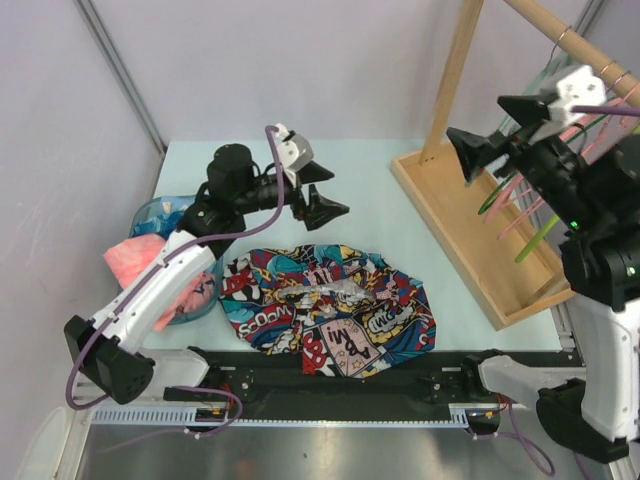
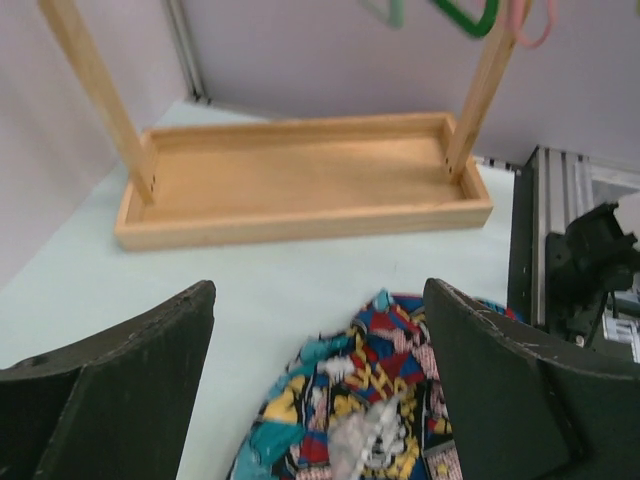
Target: Place the shorts on the hanger
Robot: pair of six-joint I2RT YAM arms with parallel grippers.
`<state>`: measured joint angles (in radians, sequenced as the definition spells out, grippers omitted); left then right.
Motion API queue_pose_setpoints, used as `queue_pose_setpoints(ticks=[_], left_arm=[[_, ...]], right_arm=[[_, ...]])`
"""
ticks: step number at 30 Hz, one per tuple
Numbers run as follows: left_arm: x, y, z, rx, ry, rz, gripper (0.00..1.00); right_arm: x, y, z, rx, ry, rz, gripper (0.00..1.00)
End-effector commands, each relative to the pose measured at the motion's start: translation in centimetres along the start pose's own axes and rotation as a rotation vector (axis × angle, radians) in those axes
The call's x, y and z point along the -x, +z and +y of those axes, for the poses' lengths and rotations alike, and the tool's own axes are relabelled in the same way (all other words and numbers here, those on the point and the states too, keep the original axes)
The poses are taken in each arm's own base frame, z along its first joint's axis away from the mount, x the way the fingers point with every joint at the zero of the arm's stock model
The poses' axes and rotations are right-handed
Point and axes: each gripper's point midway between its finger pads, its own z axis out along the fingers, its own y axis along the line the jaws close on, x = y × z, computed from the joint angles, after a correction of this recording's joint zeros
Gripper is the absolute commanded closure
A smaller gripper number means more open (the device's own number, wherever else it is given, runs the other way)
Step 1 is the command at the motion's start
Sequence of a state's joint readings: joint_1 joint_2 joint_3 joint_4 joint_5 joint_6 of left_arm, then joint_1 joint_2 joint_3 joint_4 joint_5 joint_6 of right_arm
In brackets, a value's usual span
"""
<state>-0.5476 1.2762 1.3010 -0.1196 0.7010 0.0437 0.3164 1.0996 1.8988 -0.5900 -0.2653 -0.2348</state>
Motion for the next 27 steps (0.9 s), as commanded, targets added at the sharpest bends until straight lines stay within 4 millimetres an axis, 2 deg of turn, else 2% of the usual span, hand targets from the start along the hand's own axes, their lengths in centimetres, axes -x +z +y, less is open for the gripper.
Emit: queue_pose_setpoints(ticks=[1, 2, 3, 5, 6, 11, 13, 14, 16, 17, 18, 20, 23, 25, 27], left_arm=[[5.8, 1.9, -1.9, -0.009, 0.141, -0.122, 0.11], [6.4, 2.7, -1.4, 0.016, 0.149, -0.126, 0.11], [6.4, 3.1, -1.5, 0.015, 0.142, -0.115, 0.11], [6.8, 4.1, -1.9, -0.009, 0.110, -0.109, 0.11], [6.9, 4.5, -1.9, -0.012, 0.102, -0.109, 0.11], [7.4, 4.8, -2.2, -0.016, 0.089, -0.151, 0.11], [7.7, 4.4, -2.6, -0.021, 0.099, -0.169, 0.11], [7.0, 4.4, -2.6, -0.020, 0.092, -0.158, 0.11], [7.7, 3.7, -3.1, -0.029, 0.110, -0.186, 0.10], [7.1, 3.7, -3.2, -0.034, 0.105, -0.179, 0.10], [7.4, 3.1, -3.8, -0.044, 0.110, -0.194, 0.10], [6.7, 2.9, -4.1, -0.054, 0.112, -0.196, 0.09], [6.6, 2.3, -4.7, -0.068, 0.116, -0.206, 0.09], [6.6, 1.9, -5.1, -0.072, 0.122, -0.217, 0.09], [6.7, 1.7, -5.2, -0.074, 0.126, -0.222, 0.09]], right_arm=[[2.9, -5.8, 0.8, -0.025, 0.128, -0.061, 0.09], [3.0, -6.5, 0.7, -0.045, 0.140, -0.065, 0.09], [3.4, -8.1, 1.0, -0.066, 0.152, -0.076, 0.10], [3.3, -9.9, 0.8, -0.139, 0.194, -0.068, 0.09], [3.2, -11.5, 1.6, -0.156, 0.213, -0.062, 0.09], [1.1, -15.3, 2.1, -0.358, 0.338, -0.028, 0.06], [0.4, -16.7, 1.9, -0.471, 0.395, -0.027, 0.04], [-0.9, -17.5, 1.0, -0.595, 0.473, -0.010, 0.04], [-1.7, -18.1, 0.6, -0.675, 0.523, -0.004, 0.05], [-1.9, -17.9, 0.6, -0.688, 0.529, -0.003, 0.07], [-1.9, -17.8, 0.7, -0.694, 0.549, -0.008, 0.09], [-2.0, -17.5, 1.0, -0.701, 0.569, -0.002, 0.11], [-3.4, -18.1, 0.5, -0.796, 0.600, 0.020, 0.12], [-3.8, -18.7, -0.2, -0.867, 0.594, 0.025, 0.15], [-4.4, -19.9, -2.1, -0.999, 0.569, 0.031, 0.25]])
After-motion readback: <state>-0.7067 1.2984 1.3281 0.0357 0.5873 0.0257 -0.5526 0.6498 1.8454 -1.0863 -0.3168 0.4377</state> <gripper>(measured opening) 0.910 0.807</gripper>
